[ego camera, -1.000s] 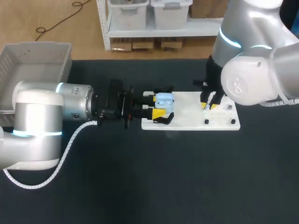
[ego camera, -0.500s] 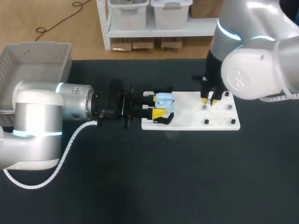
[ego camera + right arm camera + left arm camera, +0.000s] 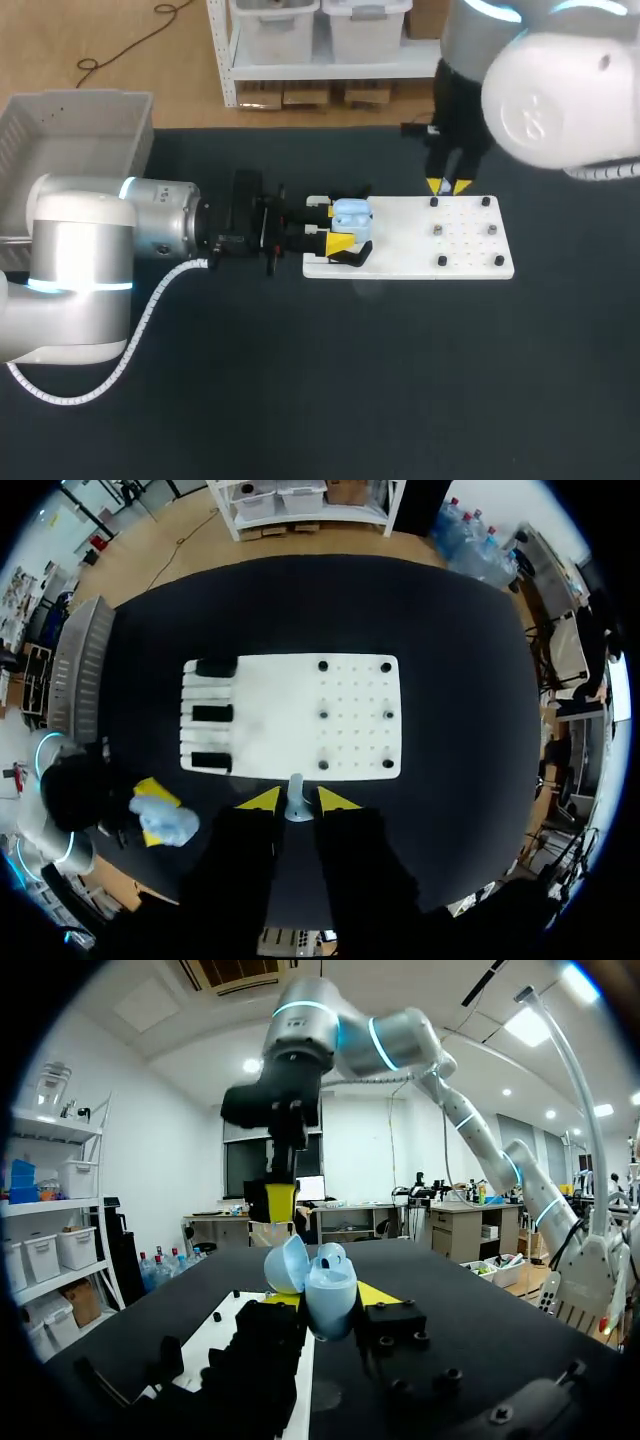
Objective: Pick up each earbud case from the left stands, insert the matching earbuds, close the lid, and place the case in the box.
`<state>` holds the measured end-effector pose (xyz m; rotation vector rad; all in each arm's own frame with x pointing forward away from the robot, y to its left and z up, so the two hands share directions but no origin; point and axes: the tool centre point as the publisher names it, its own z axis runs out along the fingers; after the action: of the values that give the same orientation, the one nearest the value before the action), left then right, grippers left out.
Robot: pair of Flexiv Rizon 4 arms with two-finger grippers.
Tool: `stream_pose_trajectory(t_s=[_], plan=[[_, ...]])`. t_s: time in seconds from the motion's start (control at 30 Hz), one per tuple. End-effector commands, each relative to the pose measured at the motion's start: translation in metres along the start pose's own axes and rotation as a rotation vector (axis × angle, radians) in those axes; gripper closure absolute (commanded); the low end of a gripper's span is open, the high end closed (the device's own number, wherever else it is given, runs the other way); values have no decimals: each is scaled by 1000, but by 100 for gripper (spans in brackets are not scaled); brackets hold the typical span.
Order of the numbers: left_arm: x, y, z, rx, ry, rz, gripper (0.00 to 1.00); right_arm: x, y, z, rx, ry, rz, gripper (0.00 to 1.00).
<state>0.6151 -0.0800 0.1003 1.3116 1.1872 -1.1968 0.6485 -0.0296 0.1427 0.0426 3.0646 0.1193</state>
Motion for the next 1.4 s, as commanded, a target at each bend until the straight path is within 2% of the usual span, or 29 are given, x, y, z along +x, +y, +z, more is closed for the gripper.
stream_pose_trajectory(t_s=[0.03, 0.27, 0.47, 0.67, 0.83, 0.97, 1.4], plan=[[0, -2, 0, -6, -1, 2, 100, 12, 15, -39, 8, 11, -32, 100], [0, -2, 0, -6, -1, 2, 100, 24, 51, -60, -15, 113, -180, 100], [0, -2, 0, -6, -1, 2, 100, 28, 78, -53, -8, 193, -279, 100], [0, -2, 0, -6, -1, 2, 100, 33, 94, -45, 9, 242, -326, 100], [0, -2, 0, -6, -1, 2, 100, 37, 99, -36, 23, 272, -330, 100], [0, -2, 0, -6, -1, 2, 100, 41, 102, -30, 2, 282, -324, 100], [0, -2, 0, -6, -1, 2, 100, 41, 102, -30, 2, 282, -324, 100]])
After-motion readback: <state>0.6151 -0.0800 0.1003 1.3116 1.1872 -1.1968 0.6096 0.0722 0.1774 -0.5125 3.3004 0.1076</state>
